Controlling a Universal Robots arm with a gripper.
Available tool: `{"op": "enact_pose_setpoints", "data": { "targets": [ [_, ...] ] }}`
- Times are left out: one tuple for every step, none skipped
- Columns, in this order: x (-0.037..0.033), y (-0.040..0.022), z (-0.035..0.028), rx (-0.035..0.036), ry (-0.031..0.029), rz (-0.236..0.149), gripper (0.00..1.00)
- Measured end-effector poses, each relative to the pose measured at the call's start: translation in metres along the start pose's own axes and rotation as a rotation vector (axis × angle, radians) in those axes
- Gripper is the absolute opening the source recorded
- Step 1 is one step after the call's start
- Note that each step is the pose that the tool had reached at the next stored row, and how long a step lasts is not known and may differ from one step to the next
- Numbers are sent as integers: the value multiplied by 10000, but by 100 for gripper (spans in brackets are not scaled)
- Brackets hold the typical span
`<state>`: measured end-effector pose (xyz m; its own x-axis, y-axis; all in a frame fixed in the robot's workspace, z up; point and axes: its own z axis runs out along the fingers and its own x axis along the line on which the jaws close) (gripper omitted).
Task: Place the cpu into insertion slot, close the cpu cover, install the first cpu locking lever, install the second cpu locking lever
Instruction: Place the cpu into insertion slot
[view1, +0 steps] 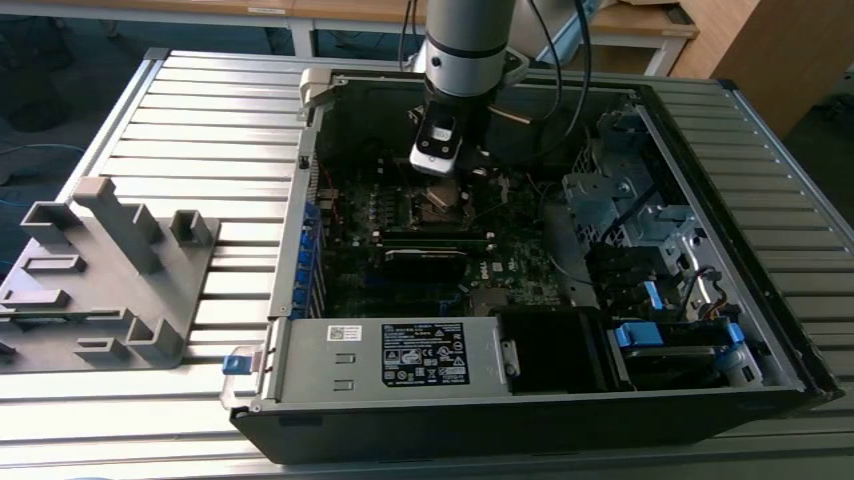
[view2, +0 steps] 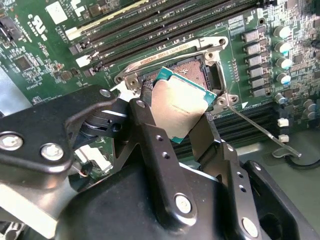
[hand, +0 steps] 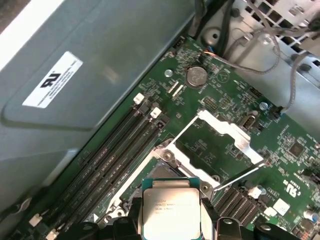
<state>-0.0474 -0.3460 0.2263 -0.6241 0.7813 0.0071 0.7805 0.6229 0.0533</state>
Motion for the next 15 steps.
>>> {"op": "enact_pose_setpoints", "data": {
  "targets": [
    [0,0,1,-1,-10,190,54],
    [0,0,1,-1,-20,368,54],
    [0,0,2,-3,-29,549,54],
    [0,0,3,-4,-39,727,54],
    [0,0,3,-6,-45,865,54],
    [0,0,3,-6,-46,881,54],
    [0,0,3,-5,-47,883,54],
    [0,0,3,-6,-47,885,54],
    [0,0,3,-6,-48,887,54],
    [0,0,3,-7,-48,907,54],
    [0,0,3,-7,-55,1007,54],
    [0,0,4,-9,-63,1187,54],
    [0,0,5,-10,-73,1382,54],
    [0,0,6,-10,-83,1557,54],
    [0,0,7,-12,-93,1736,54]
  ]
}}
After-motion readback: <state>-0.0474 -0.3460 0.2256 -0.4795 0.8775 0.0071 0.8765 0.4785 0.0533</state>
